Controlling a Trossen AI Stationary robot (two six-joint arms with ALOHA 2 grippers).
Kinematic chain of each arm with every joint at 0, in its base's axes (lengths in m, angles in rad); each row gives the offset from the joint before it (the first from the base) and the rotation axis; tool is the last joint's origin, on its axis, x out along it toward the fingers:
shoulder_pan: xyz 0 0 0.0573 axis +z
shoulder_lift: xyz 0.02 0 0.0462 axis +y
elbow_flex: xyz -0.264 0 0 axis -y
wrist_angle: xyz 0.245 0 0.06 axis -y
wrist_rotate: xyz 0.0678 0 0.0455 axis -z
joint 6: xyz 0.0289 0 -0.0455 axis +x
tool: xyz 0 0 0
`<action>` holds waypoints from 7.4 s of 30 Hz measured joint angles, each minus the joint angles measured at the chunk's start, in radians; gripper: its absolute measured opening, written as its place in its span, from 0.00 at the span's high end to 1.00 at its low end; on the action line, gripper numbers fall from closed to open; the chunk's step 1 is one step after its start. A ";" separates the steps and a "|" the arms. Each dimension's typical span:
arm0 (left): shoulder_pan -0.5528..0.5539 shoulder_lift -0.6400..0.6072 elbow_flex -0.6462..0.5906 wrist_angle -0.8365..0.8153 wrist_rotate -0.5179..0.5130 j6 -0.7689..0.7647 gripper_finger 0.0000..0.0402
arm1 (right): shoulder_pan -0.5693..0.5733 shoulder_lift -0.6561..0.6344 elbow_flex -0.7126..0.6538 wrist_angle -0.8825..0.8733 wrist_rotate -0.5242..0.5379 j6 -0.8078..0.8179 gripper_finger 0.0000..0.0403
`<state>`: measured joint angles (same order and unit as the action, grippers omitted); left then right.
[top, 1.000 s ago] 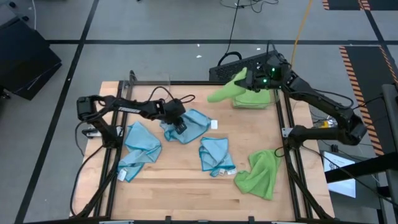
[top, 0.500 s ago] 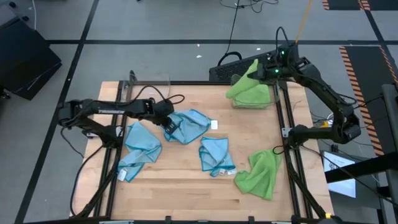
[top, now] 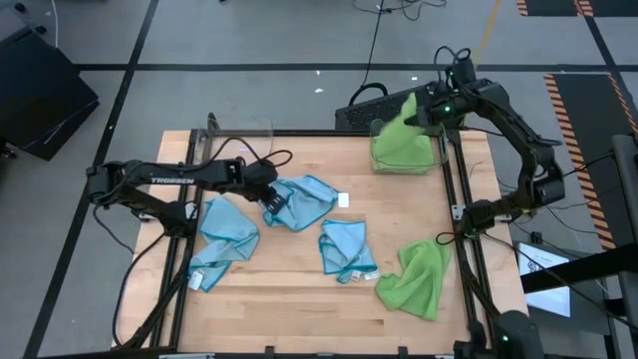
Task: Sort microfiber towel by color & place in baskets
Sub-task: Stack the left green towel on top of the green towel in the right transparent bin, then fold the green towel
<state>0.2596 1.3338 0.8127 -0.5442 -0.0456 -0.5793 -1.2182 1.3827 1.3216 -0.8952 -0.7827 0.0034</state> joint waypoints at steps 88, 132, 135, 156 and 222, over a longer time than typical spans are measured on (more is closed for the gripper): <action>0.000 0.001 0.000 0.075 -0.087 -0.122 0.85 | 0.047 0.116 -0.126 -0.088 0.652 -0.198 0.65; -0.013 0.001 0.000 0.086 0.040 -0.089 0.85 | 0.087 0.329 -0.179 -0.002 0.912 0.005 0.98; -0.013 0.001 0.000 0.086 0.044 -0.095 0.85 | 0.088 0.331 -0.176 -0.023 0.958 0.015 0.98; -0.013 0.001 0.000 0.099 0.037 -0.042 0.85 | 0.263 -0.207 -0.171 -0.242 0.750 0.288 0.98; -0.635 0.035 0.124 0.242 -0.284 -0.591 0.85 | 1.697 -0.441 -0.852 0.264 0.491 0.651 0.66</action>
<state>-0.3755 1.3685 0.9368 -0.3024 -0.3299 -1.1703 0.4791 0.9421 0.4696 -0.6316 -0.2919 0.6546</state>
